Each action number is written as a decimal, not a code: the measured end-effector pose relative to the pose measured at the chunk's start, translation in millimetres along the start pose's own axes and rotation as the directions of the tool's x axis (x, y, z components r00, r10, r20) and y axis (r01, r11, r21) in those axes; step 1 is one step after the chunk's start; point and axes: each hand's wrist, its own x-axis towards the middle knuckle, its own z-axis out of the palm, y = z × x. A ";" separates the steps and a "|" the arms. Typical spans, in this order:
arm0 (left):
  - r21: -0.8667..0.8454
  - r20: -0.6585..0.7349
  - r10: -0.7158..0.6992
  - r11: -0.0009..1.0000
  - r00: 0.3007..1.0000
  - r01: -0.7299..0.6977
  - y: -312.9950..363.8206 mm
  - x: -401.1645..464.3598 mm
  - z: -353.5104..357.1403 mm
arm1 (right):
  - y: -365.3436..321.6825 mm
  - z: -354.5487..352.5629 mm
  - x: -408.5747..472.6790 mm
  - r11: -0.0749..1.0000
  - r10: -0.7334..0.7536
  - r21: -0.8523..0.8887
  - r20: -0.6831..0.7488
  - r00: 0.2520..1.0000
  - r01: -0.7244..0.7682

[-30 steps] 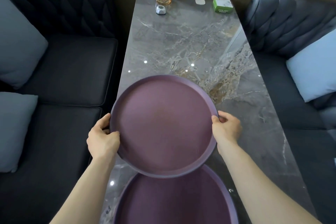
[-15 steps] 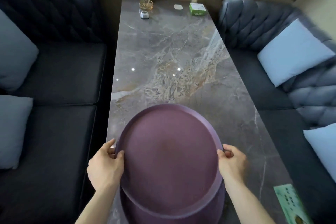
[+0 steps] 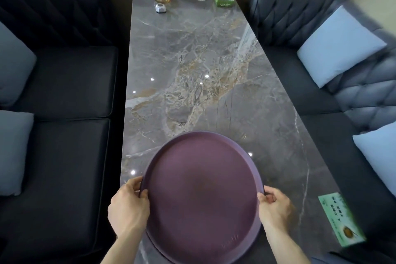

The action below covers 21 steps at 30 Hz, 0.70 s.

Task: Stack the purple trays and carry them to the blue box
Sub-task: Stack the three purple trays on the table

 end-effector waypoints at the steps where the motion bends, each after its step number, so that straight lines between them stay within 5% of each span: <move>1: 0.000 -0.004 0.000 1.000 1.000 0.000 -0.7 0.3 0.2 | 1.6 0.4 -0.6 1.000 0.003 -0.012 0.007 1.000 -0.003; 21: 0.026 -0.019 0.078 0.997 0.997 -0.078 -8.6 2.8 3.4 | -4.9 -4.8 0.9 0.986 -0.060 -0.153 0.074 0.995 0.071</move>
